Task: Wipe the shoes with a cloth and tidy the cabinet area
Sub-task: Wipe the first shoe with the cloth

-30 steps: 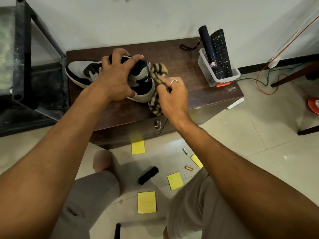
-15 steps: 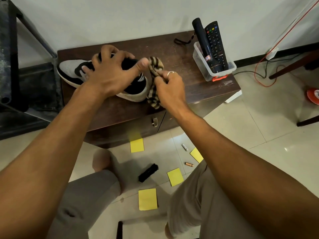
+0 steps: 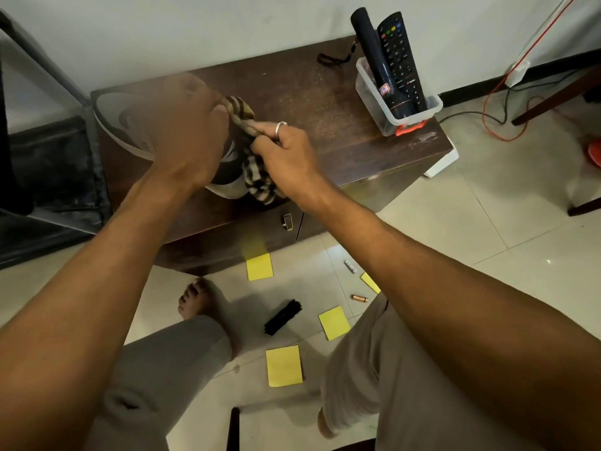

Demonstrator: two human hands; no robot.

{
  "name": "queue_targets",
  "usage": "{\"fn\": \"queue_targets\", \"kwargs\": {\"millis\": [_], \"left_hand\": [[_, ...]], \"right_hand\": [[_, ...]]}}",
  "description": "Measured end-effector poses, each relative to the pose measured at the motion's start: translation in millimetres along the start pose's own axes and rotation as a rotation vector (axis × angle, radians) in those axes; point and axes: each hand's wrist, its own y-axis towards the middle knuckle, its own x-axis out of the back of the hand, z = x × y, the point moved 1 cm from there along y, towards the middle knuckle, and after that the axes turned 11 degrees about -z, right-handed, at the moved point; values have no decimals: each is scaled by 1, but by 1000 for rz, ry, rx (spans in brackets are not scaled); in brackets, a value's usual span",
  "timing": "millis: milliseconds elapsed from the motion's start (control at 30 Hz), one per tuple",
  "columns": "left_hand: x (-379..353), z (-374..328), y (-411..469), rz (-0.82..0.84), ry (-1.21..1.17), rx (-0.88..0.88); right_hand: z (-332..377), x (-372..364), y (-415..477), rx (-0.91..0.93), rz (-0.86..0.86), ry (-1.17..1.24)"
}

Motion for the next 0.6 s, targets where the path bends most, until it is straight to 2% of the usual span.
{"fn": "queue_targets", "kwargs": {"millis": [67,233,367,467,600], "left_hand": [[1,1,0,2,-25,3],[4,-2,0,29,-51,4],[4,0,2,59,-55,14],[7,6,3,72,-60,-16],[13,4,4,100,-85,-18]], "right_hand": [[-2,-4,-3,-7,36,19],[-9,12,6,-43,87,-198],[-2,-1,5,8,-46,-20],[0,-12,2,-12,25,61],[-4,4,10,-40,132,-198]]}}
